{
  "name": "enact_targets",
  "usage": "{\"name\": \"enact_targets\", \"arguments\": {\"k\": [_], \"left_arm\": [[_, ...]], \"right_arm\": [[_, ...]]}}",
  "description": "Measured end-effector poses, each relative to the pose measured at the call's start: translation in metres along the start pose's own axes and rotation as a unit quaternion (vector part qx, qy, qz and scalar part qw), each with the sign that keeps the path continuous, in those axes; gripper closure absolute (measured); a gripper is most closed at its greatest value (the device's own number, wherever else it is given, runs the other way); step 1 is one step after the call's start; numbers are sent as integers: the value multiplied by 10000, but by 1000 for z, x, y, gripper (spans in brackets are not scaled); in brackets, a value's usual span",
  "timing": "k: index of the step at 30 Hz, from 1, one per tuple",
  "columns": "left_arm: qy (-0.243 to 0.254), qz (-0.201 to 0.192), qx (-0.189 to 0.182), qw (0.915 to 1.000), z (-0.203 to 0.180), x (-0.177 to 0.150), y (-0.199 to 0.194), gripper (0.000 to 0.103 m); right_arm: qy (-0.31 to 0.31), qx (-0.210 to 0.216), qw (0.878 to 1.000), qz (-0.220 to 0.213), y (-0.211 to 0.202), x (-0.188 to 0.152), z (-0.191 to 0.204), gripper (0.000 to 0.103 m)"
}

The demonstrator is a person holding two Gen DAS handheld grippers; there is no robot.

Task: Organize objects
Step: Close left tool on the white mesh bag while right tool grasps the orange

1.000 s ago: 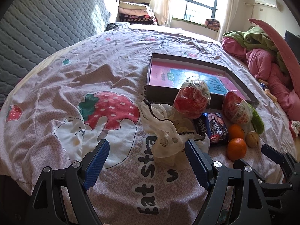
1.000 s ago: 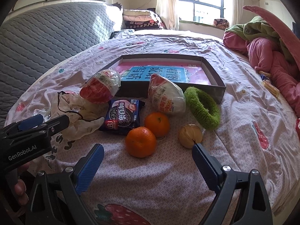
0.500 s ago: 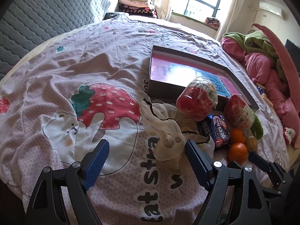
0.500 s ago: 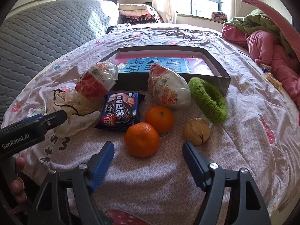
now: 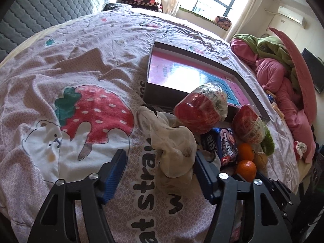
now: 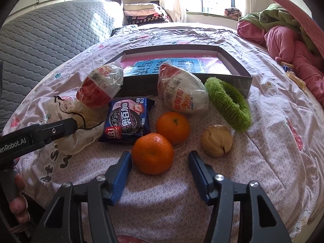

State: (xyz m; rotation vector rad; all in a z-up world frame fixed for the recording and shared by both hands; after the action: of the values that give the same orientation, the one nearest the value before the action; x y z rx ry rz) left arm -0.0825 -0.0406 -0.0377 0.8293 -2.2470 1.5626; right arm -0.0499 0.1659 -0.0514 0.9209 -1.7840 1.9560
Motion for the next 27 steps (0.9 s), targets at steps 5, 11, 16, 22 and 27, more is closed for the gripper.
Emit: {"name": "enact_targets", "arguments": {"k": [5,11,16,22,27], "left_arm": [[-153,156,-271,9994,-1,2,7,79],[-51,119,-530,9985,-9,1,1,89],[-21,57,-806,9967,-11,-2,-11,91],[109,-41,-1032,9946,-5,-9,-28,92],[308,-237,-1083,9934,-1,-13,-43,92]], "right_arm": [[-10,163,9999,-31,1,1,3,63],[0,251,9997,-70,0,0,2,63],[-22,303,9995,-106,-4,-1,1,63],[-76,284,9993,-218,-14,-1,-3,63],[-79,242,9991,-338,-21,-1,-9,63]]}}
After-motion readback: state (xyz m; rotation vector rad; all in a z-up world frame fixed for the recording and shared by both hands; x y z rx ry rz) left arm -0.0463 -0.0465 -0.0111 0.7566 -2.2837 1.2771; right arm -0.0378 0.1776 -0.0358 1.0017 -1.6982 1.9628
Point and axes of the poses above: each gripper's, at about its wrist camera, not at the fingertips, and y roughly the way its jaws point, z to its left, x to its top, the point moved 2 cm from there along y, roughly the way its jaws point, and after that the axes turned 8 degrees about -y, right-handed, at the moved point
